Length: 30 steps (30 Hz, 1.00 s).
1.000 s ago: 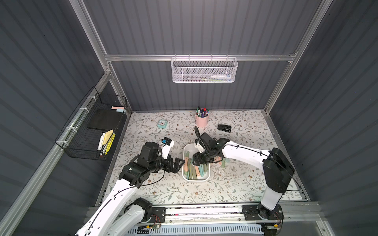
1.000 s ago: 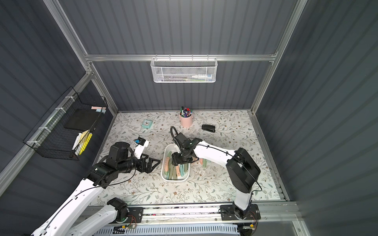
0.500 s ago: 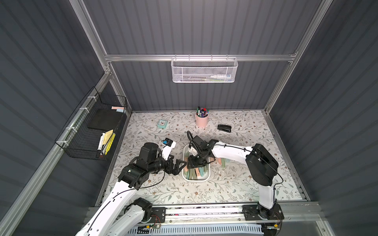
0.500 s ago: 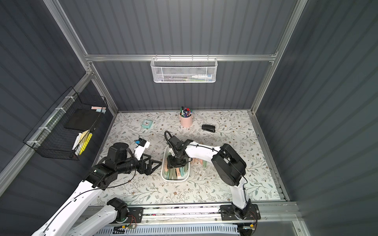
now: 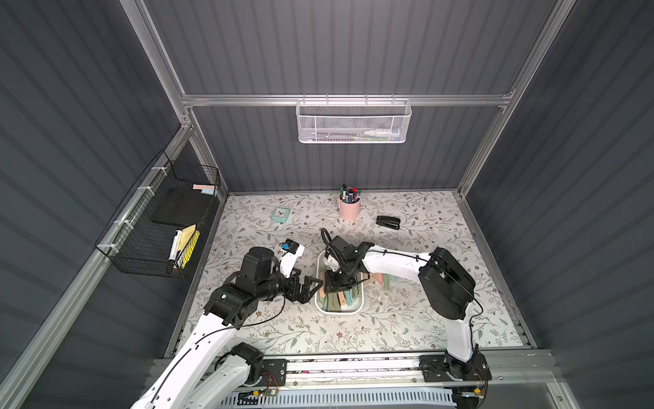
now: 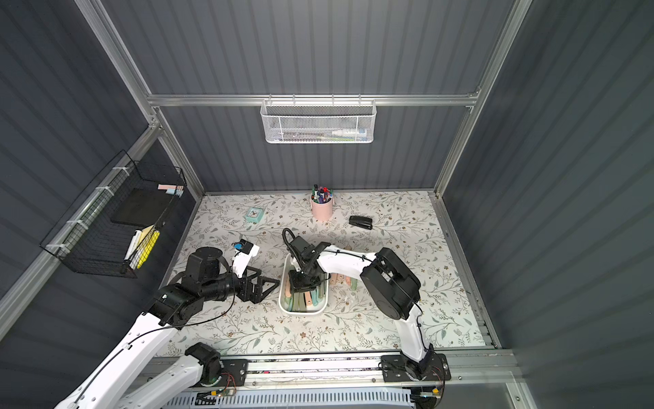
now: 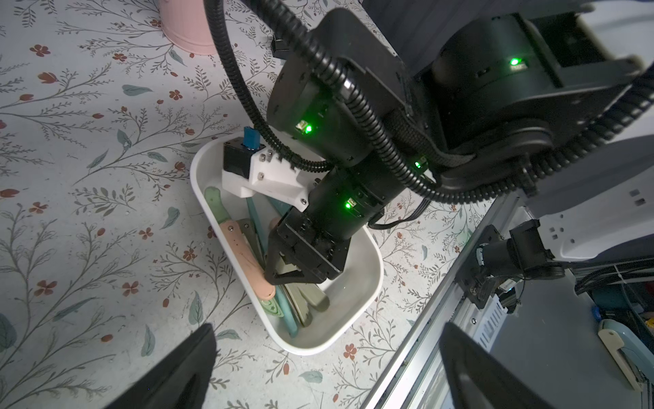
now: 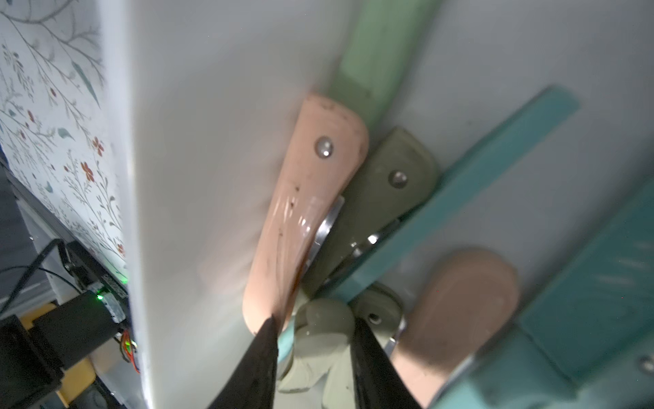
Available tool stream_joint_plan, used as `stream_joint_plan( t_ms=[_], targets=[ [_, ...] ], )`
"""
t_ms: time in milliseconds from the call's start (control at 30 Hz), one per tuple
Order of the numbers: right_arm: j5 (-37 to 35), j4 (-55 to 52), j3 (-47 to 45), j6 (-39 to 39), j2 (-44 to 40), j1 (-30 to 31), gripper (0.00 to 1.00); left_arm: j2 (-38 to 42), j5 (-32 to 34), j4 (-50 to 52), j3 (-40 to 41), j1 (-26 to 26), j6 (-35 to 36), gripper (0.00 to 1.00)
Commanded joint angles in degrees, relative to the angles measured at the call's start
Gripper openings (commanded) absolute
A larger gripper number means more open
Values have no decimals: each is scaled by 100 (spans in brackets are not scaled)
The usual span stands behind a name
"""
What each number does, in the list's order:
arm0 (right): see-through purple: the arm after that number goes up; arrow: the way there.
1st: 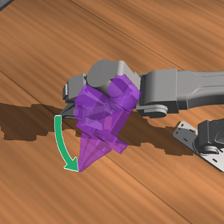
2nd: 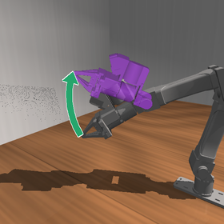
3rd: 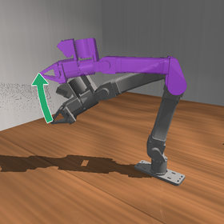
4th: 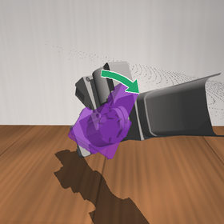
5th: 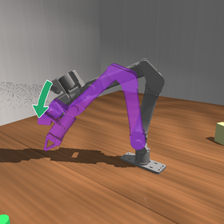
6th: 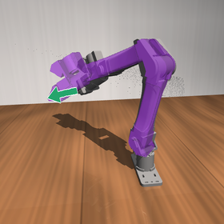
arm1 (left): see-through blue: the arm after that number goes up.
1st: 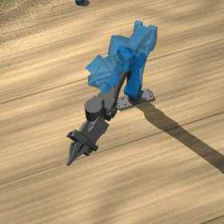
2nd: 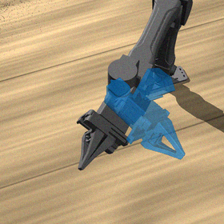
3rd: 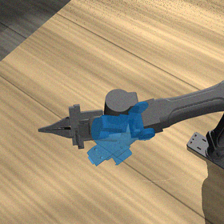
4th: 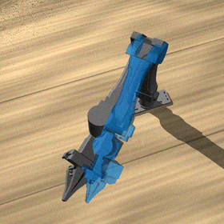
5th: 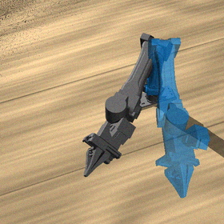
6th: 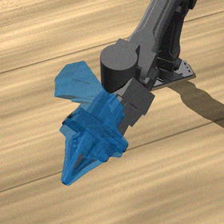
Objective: Take the fruit knife out of the storage box
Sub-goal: Pick up the fruit knife from the storage box.
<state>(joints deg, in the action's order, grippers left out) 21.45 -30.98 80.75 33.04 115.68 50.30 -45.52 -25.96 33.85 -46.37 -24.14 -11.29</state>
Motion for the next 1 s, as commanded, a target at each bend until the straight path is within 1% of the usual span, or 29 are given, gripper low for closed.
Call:
stream_joint_plan(
  t_ms=[0,267,467,533,667,967],
  targets=[
    [10,-109,134,23,63,24,31,71,26,-18,16,32,118,99],
    [-100,-144,108,33,-60,24,24,87,52,-10,21,39,114,99],
    [-273,-253,83,-13,-242,23,24,78,60,-10,23,34,116,99],
    [-603,-364,104,-51,-326,15,24,76,56,-10,23,35,110,99],
    [-1018,-655,216,-95,-410,2,24,62,56,-18,23,35,117,99],
    [-1213,-820,375,-200,-465,-119,24,32,56,-1,14,32,111,99]
  ],
)
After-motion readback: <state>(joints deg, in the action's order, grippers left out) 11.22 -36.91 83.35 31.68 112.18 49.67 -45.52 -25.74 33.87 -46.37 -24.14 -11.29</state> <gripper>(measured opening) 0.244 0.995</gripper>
